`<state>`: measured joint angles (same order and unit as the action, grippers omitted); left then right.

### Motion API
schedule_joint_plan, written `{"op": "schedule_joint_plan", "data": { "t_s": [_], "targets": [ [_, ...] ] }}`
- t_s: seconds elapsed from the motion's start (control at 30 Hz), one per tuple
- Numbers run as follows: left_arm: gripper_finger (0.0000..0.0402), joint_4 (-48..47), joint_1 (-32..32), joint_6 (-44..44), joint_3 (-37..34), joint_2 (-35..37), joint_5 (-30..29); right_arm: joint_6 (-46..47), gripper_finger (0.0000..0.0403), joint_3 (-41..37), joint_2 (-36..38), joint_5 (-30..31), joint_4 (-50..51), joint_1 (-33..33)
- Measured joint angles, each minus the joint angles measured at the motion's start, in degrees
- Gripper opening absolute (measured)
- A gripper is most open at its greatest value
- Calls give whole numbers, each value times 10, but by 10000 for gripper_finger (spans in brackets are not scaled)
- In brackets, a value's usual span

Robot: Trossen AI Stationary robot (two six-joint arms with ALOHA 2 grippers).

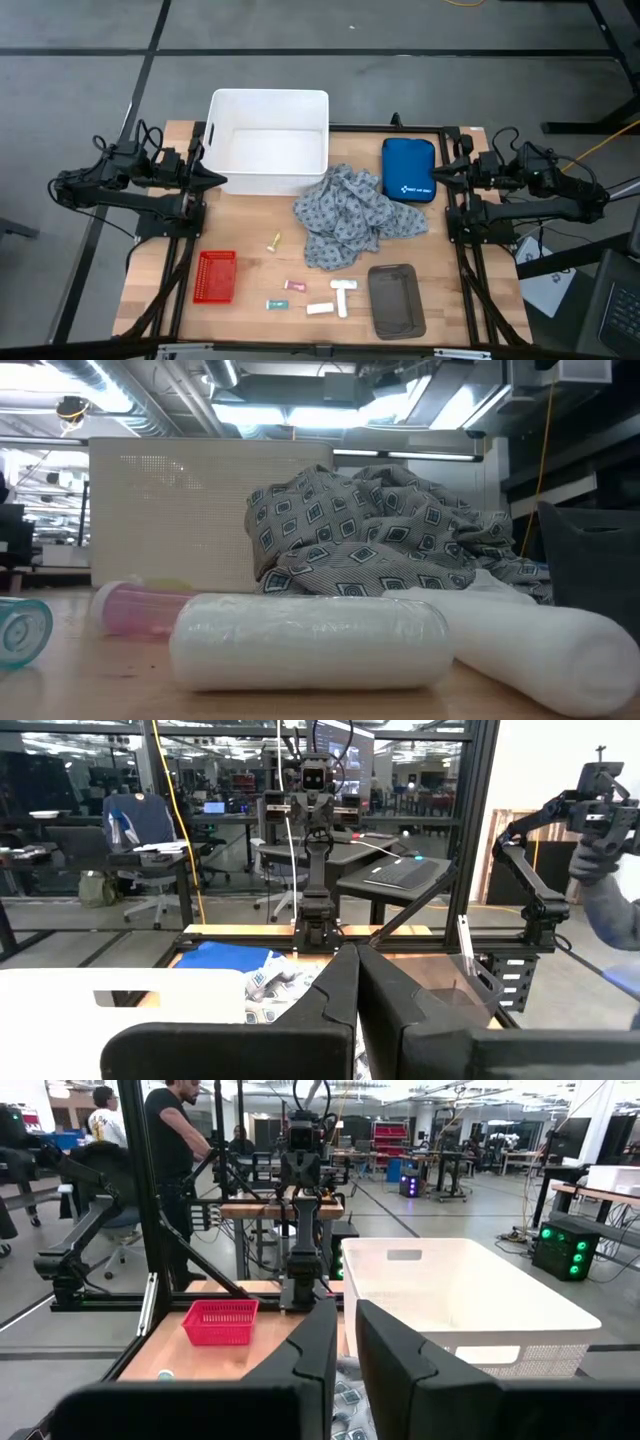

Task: Pick & Place Medicine items
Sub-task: Adjust the white bin

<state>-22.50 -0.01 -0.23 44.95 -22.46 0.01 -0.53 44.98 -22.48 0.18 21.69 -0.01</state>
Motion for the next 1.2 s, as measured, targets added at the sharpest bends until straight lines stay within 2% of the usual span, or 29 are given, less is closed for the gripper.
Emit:
{"op": "schedule_joint_plan", "data": {
  "t_s": [0.23,0.3,0.37,0.5,0.67,0.83,1.07,1.2],
  "targets": [
    [6,0,0,0,0,0,0,-2,46,0,-11,26,-76,0],
    [6,0,0,0,0,0,0,-2,46,0,-12,51,-93,0],
    [6,0,0,0,0,0,0,-1,45,0,-15,78,-96,0],
    [6,5,0,3,0,0,-5,-1,45,0,-21,86,-96,0],
    [6,45,0,73,0,-1,-45,19,45,0,-33,87,-99,0],
    [6,82,0,66,0,-3,-70,44,45,0,-58,169,-106,0],
    [6,91,0,12,0,-4,-45,-33,45,0,-103,217,-120,0],
    [6,91,0,16,0,-4,-44,-82,45,0,-129,213,-146,0]
  ]
}}
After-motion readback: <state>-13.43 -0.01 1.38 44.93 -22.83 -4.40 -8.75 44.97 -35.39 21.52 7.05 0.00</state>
